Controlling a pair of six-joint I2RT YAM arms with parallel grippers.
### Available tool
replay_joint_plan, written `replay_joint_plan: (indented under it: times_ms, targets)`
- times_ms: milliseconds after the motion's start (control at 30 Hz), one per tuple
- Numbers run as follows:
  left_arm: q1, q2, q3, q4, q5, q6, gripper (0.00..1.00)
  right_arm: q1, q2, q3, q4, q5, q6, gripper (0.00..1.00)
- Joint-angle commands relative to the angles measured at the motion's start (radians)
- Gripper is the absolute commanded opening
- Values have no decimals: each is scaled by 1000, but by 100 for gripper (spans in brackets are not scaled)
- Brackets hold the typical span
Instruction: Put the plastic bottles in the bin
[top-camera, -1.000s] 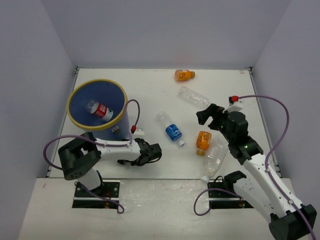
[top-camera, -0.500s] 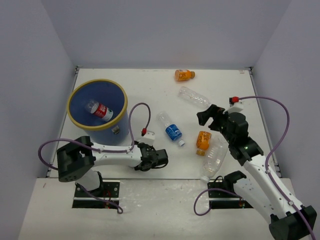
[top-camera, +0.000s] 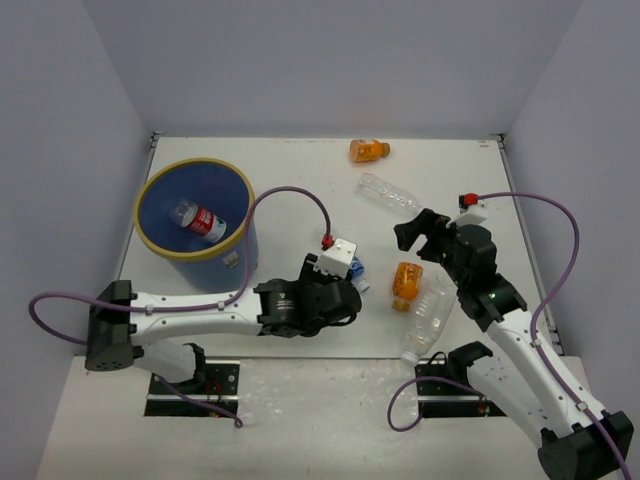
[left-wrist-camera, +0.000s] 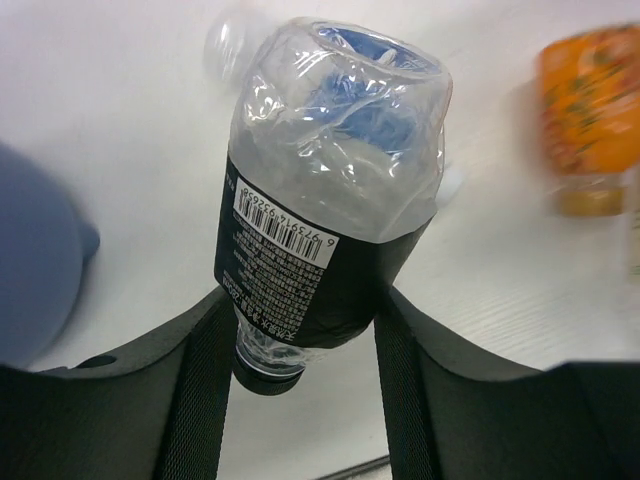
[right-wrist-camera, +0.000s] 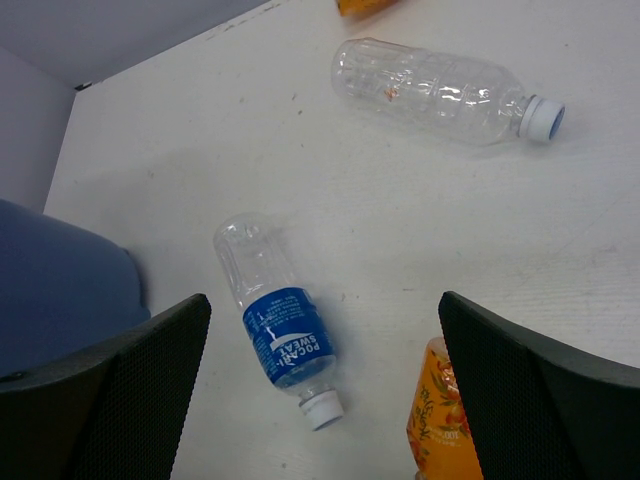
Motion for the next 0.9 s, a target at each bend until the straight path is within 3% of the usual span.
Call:
replay_joint_plan:
  times_ms: [0,67,167,333,567,767,833,867]
  targets:
    - [23,-159,66,356,-32,344,0,-2,-12,4,15,17,-3,99]
    - [100,-203,88,417,-22,404,0,-2,-15,0,20,14,-1,99]
    - [301,-270,127,442,65,428,0,-2,-12,1,21,7,-5,99]
    - [446,-327,173,455,-152,508,0,-2,-1,6,21,5,-9,99]
    - [653,-474,100,253,-250,270,0,-2,22,17,12,4,-8,99]
    - [680,-517,0,69,-303,75,0,-2,42,23,11,-11,-8,99]
    - [696,-499,-5,-3,-298,17,9,-2,49,24,9,-15,-8,99]
    - [700,-492,-2,-18,-286,8,22,-2,49,25,8,-15,-7,99]
